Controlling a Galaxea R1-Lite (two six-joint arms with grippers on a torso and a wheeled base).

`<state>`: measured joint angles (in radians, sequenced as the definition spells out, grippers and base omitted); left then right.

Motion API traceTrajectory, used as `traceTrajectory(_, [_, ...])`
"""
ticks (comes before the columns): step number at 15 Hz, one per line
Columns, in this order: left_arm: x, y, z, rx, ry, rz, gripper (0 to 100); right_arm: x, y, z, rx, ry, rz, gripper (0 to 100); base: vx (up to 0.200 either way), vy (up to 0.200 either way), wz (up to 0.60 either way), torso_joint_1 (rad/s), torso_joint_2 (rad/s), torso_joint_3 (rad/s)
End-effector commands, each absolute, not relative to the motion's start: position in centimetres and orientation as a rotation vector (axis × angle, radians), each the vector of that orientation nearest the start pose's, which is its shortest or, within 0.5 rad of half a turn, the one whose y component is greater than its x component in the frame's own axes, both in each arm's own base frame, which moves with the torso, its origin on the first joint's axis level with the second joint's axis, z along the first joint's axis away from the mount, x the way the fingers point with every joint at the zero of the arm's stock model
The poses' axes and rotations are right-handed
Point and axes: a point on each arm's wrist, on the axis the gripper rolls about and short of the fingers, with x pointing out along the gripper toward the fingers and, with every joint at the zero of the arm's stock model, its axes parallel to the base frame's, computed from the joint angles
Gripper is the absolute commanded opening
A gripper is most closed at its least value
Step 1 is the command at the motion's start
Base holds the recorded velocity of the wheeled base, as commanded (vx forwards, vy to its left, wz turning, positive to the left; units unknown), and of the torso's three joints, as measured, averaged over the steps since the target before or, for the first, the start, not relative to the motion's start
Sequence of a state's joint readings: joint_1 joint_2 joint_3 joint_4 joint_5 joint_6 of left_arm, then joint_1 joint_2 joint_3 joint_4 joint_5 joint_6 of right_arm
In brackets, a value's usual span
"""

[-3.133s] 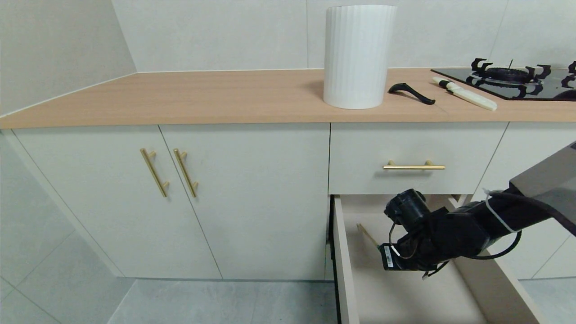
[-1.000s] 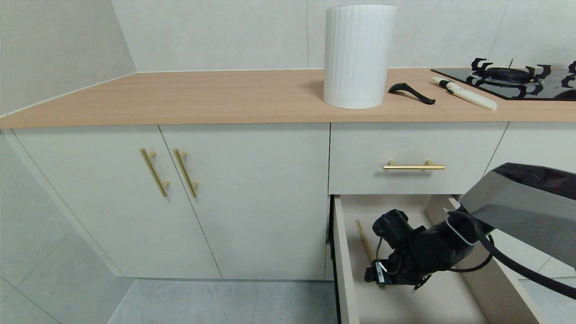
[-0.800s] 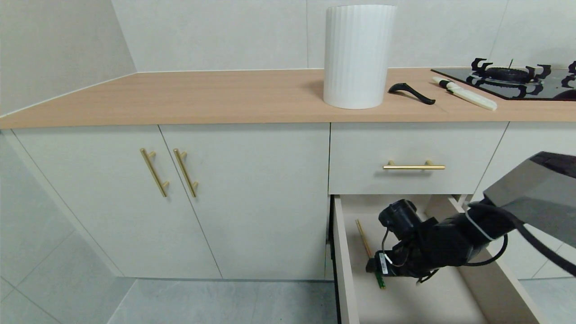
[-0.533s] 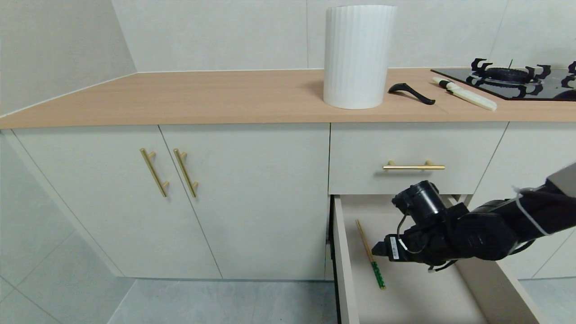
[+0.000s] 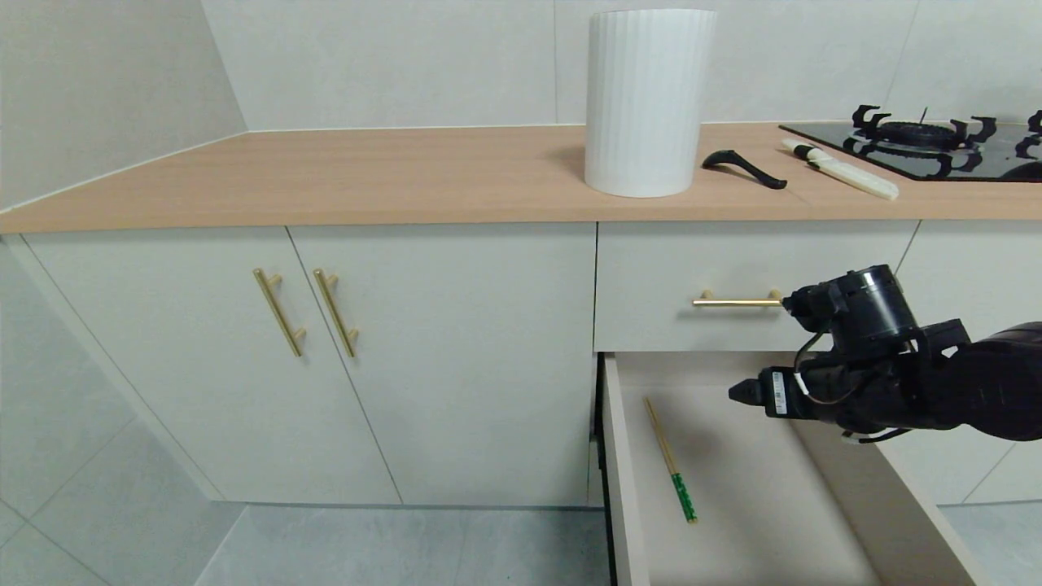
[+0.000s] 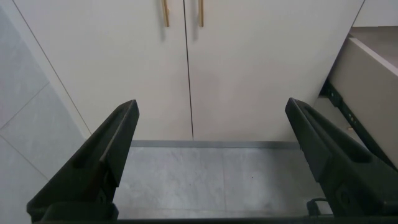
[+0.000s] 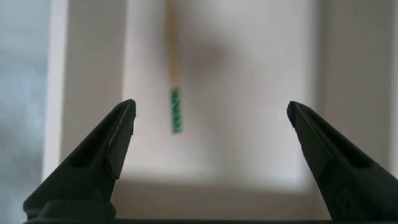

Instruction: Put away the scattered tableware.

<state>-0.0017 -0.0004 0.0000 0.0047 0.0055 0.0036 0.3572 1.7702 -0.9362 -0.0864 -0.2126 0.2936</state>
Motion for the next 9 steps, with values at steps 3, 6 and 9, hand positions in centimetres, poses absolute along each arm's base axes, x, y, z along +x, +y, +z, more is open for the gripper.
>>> traceTrajectory(3, [-2.3, 0.0, 7.5, 0.003, 0.005, 0.005, 100, 28.6, 9.9, 15.4, 0.07, 0.705, 0.031, 100, 0.0, 0.0, 0.0, 0.0, 0.0, 0.0])
traceTrajectory(6, [-2.3, 0.0, 7.5, 0.003, 0.005, 0.005, 100, 28.4, 9.8, 15.8, 0.074, 0.69, 0.032, 100, 0.0, 0.0, 0.0, 0.0, 0.0, 0.0])
traceTrajectory(9, [-2.3, 0.0, 7.5, 0.005, 0.005, 0.005, 100, 28.0, 9.7, 16.5, 0.077, 0.665, 0.024, 100, 0.0, 0.0, 0.0, 0.0, 0.0, 0.0])
